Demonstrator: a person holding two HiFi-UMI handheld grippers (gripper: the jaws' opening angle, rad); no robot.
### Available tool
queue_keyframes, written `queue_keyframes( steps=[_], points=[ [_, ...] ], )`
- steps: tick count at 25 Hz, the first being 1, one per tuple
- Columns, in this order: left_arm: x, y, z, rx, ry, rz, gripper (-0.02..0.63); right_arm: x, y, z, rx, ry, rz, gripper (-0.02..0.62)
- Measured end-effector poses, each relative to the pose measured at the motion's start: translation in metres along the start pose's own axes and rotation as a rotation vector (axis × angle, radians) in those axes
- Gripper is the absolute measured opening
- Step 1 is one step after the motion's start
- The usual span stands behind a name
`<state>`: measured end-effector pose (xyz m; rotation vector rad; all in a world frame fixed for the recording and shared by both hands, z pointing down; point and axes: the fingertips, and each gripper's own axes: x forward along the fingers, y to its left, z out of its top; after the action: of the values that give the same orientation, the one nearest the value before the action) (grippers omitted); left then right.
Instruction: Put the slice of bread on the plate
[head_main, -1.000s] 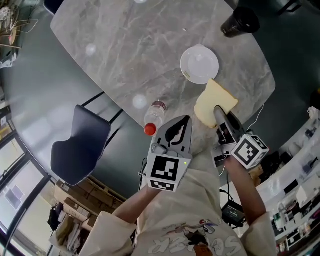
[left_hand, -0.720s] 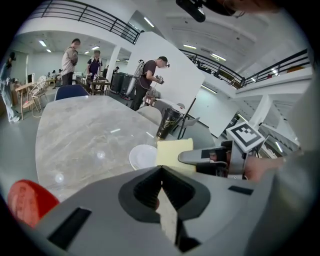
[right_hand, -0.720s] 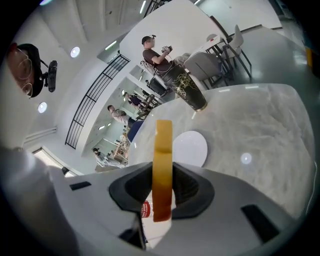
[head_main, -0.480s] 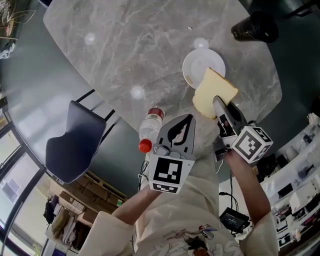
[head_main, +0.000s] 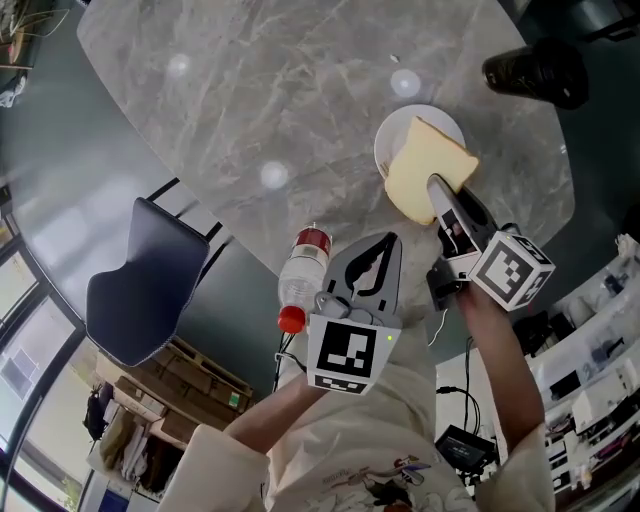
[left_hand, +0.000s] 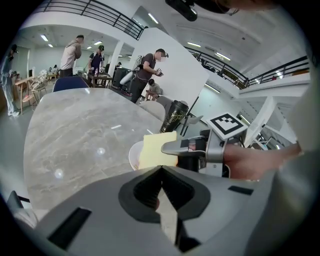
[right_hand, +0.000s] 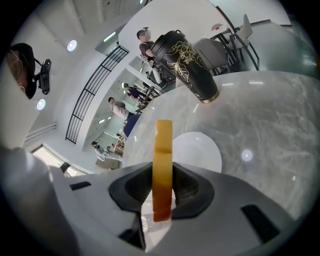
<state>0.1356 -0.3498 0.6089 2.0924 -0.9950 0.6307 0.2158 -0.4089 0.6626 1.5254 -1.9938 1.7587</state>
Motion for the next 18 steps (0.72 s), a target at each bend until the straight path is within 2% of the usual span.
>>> queue_keyframes(
  steps=[3, 7, 11, 18],
  points=[
    [0.003, -0.003, -0.002, -0.002, 0.002, -0.016, 0.009, 0.010, -0.004, 0.001, 0.011, 0.014, 0.003, 0.092],
    [0.007, -0.007, -0.002, -0.007, 0.011, -0.037, 0.009, 0.016, -0.008, 0.003, -0.058, 0.021, -0.034, 0.092],
    [0.009, -0.010, 0.002, -0.020, 0.007, -0.054, 0.009, 0.020, -0.011, 0.007, -0.076, 0.037, -0.050, 0.092],
    [0.012, -0.013, 0.006, -0.014, 0.008, -0.070, 0.009, 0.024, -0.018, 0.011, -0.224, 0.083, -0.144, 0.103]
  ],
)
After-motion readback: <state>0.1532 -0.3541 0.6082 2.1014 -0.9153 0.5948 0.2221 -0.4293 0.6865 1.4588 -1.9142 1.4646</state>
